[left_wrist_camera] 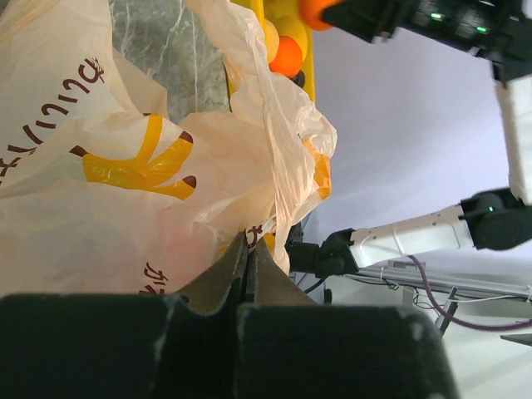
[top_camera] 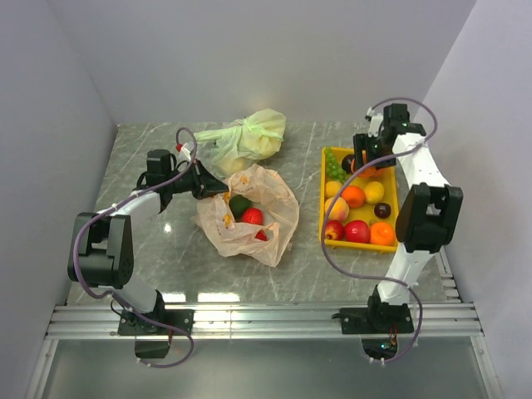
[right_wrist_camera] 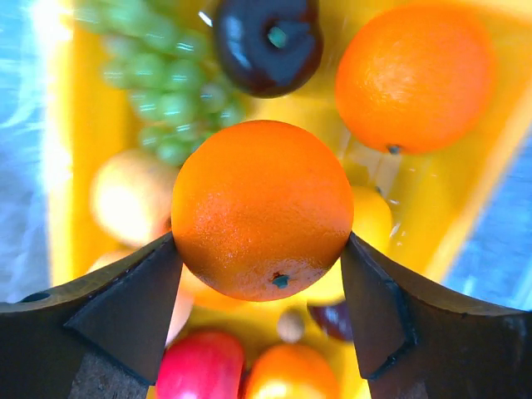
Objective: Place the fake fruits into the plastic bag and tie a complex knot
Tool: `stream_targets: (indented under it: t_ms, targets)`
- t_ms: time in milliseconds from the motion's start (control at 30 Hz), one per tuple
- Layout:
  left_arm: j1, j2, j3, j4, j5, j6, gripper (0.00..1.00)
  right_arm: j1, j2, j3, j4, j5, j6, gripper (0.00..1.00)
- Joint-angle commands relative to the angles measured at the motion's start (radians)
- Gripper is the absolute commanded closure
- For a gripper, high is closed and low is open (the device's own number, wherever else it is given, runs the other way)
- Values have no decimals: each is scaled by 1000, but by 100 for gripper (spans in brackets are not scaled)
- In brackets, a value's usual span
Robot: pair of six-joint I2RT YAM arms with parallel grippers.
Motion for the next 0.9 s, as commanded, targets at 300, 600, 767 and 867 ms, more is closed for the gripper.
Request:
stream_targets:
  t_ms: [300, 600, 767, 867]
  targets:
    - [2, -11, 21, 97, 36, -49, 100, 410, -297, -45, -98, -345, -27, 49]
    - [10, 0, 11, 150, 62, -109, 100, 788, -123, 25, 28, -245, 98, 65]
    - [22, 8, -2, 240, 78, -189, 99, 862, -20, 83, 64, -181, 149, 61]
    - [25, 9, -18, 266, 81, -212, 100, 866, 11, 142, 57, -187, 172, 10]
